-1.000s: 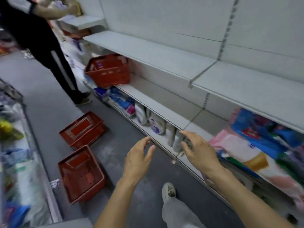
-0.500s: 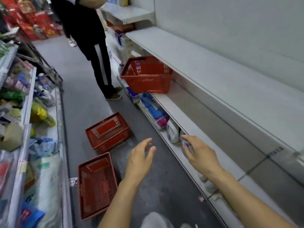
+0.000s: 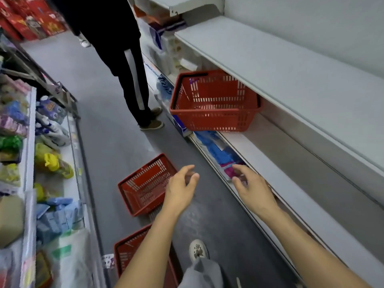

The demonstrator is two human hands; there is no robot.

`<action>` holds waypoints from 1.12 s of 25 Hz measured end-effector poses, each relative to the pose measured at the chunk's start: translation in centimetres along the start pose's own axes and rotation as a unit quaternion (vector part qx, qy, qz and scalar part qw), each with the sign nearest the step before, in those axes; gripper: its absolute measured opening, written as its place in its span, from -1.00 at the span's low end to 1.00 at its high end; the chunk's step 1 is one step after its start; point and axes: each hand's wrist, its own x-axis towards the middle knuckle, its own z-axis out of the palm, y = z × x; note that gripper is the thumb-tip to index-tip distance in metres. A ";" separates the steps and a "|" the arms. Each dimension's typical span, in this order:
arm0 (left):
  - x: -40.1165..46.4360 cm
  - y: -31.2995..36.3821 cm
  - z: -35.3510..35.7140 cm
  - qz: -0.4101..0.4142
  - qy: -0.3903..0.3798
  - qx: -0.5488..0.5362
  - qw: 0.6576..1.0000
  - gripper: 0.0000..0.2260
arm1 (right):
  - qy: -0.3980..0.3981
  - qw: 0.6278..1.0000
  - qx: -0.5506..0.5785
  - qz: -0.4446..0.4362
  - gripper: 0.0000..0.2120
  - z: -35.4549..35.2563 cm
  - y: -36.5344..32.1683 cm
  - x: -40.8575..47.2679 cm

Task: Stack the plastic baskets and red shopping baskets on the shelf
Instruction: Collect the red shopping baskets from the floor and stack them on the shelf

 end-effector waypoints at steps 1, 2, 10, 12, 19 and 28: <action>2.5 -0.2 -1.0 -0.001 -0.010 0.002 1.000 -0.70 | 0.002 1.000 0.017 0.013 -0.63 0.9 -0.9 2.1; 5.0 -0.5 -1.9 0.002 -0.016 0.003 1.000 -0.69 | 0.005 0.999 0.035 0.025 -0.63 1.8 -1.8 4.2; 24.0 -2.1 -5.4 -0.033 -0.028 -0.033 0.999 -0.67 | 0.054 0.983 0.128 0.119 -0.65 6.1 -4.6 20.3; 26.9 -2.3 -5.2 -0.041 -0.014 -0.038 0.998 -0.64 | 0.062 0.981 0.139 0.117 -0.66 6.6 -4.7 22.5; 41.5 -2.2 -3.5 -0.102 0.010 -0.042 0.994 -0.42 | 0.085 0.951 0.181 0.234 -0.76 8.6 -2.6 33.0; 45.9 -5.5 -3.8 -0.099 0.028 0.027 0.994 -0.52 | 0.141 0.978 -0.042 0.149 -0.91 3.9 -2.6 37.2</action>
